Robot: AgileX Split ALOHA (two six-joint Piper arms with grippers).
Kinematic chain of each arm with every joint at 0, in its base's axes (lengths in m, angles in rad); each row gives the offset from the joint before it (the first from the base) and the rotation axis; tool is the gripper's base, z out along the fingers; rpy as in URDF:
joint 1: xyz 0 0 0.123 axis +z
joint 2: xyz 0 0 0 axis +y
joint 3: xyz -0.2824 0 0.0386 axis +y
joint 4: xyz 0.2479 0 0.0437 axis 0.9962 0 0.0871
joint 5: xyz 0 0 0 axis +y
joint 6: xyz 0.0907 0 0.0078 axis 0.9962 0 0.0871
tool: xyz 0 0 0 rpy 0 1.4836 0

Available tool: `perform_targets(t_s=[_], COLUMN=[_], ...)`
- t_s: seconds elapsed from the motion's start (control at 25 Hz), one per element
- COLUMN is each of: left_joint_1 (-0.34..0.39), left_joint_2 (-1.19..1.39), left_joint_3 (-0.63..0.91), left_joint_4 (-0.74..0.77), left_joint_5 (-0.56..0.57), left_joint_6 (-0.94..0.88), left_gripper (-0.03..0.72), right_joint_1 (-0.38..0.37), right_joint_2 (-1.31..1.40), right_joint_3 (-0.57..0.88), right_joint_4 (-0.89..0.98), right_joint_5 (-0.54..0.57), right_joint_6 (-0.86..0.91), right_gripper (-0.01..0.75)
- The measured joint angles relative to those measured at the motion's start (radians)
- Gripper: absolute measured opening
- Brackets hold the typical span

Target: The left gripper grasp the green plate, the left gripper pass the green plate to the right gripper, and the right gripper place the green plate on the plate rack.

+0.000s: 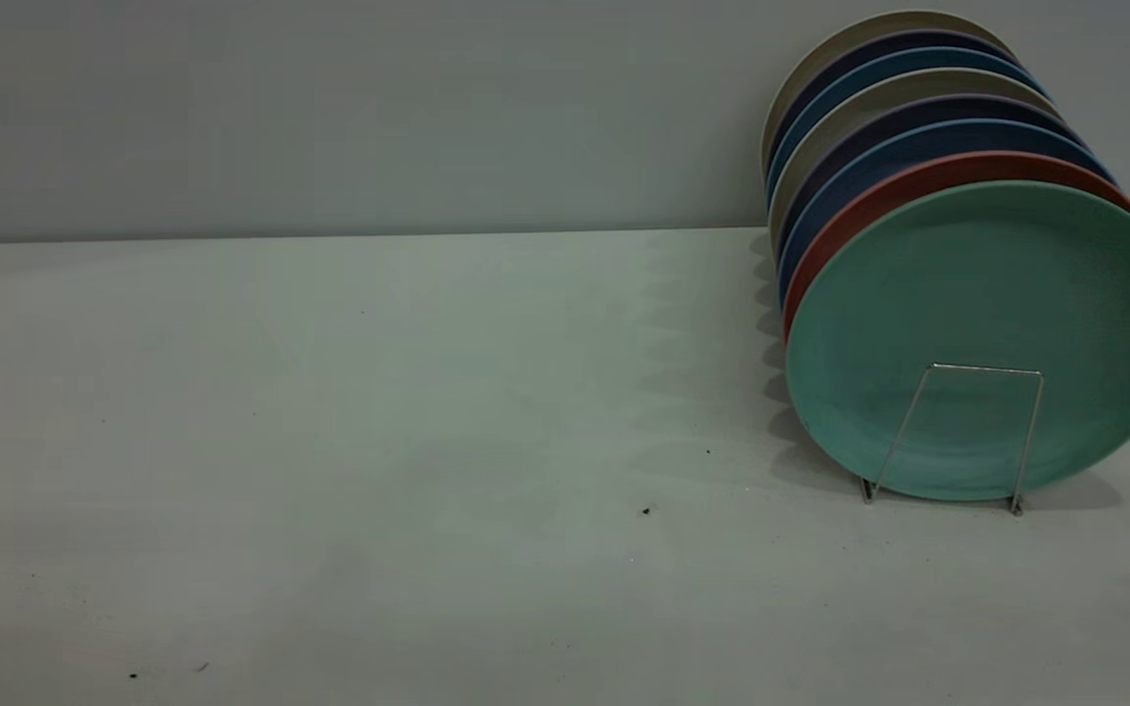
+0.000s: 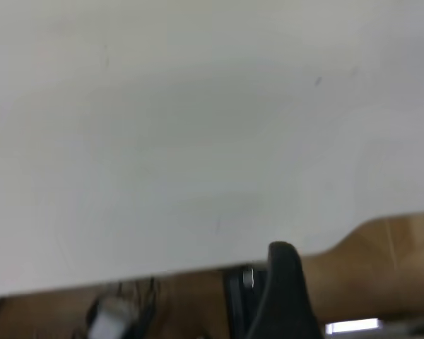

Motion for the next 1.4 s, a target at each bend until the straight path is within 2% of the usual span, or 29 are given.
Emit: perform_targets(t_s=[0.12, 0.56, 1.4], left_joint_1=[0.000, 0.000, -0.020], left_joint_2=[-0.083, -0.227, -0.265], left_joint_3=[0.000, 0.000, 0.000], left_joint_4=[0.000, 0.000, 0.000], left_joint_5=[0.004, 0.015, 0.021], left_joint_6=[-0.001, -0.002, -0.006], left_gripper=[0.589, 0.589, 0.589], right_joint_1=[-0.013, -0.152, -0.161], right_joint_2=[-0.063, -0.427, -0.427], right_joint_3=[0.000, 0.000, 0.000], right_joint_4=[0.001, 0.002, 0.001], right_joint_5=[0.000, 0.015, 0.018], right_joint_6=[0.001, 0.003, 0.003], right_gripper=[0.527, 0.527, 0.527])
